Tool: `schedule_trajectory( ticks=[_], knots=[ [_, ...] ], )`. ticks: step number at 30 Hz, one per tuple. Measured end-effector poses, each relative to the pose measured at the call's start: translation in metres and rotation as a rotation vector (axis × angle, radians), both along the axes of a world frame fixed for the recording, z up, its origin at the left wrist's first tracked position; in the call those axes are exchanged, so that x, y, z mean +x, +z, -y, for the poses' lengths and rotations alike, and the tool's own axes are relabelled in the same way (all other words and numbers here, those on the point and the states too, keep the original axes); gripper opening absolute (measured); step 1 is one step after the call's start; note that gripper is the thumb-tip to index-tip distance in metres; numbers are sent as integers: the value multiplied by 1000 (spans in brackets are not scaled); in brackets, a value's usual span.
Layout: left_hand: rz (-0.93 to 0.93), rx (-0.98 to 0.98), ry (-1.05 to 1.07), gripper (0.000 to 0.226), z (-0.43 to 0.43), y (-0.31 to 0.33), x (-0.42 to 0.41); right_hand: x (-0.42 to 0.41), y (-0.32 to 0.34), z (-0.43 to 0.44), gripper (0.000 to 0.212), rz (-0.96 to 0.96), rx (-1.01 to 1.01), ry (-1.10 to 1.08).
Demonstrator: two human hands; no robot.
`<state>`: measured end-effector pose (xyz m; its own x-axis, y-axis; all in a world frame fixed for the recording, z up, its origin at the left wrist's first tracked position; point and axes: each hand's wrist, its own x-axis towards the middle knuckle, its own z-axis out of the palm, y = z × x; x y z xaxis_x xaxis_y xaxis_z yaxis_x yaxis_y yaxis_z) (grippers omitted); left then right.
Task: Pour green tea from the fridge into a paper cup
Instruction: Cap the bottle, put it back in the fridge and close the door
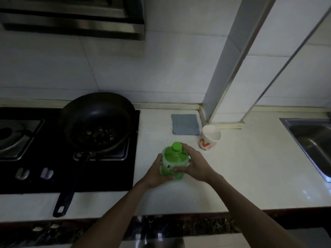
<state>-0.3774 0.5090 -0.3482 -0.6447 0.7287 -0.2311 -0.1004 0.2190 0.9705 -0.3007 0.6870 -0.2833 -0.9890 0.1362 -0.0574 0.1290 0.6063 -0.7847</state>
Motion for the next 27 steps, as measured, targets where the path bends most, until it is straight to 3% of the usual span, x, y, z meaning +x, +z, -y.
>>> schedule_trajectory(
  ticks=[6, 10, 12, 14, 20, 27],
  knots=[
    [340, 111, 119, 76, -6, 85, -23, -30, 73, -10, 93, -118, -131, 18],
    [580, 263, 302, 69, -4, 139, -45, -52, 130, -11, 80, -252, -215, 48],
    [603, 302, 409, 41, -6, 167, -53, -62, 156, -10, 71, -330, -250, 73],
    [593, 286, 495, 30, -8, 193, -60, -74, 181, -9, 67, -387, -297, 111],
    [517, 304, 624, 49, 15, 263, -70, -106, 246, 6, 70, -519, -369, 252],
    [385, 382, 837, 44, 85, 318, -42, -124, 303, 69, 72, -560, -422, 533]
  ],
)
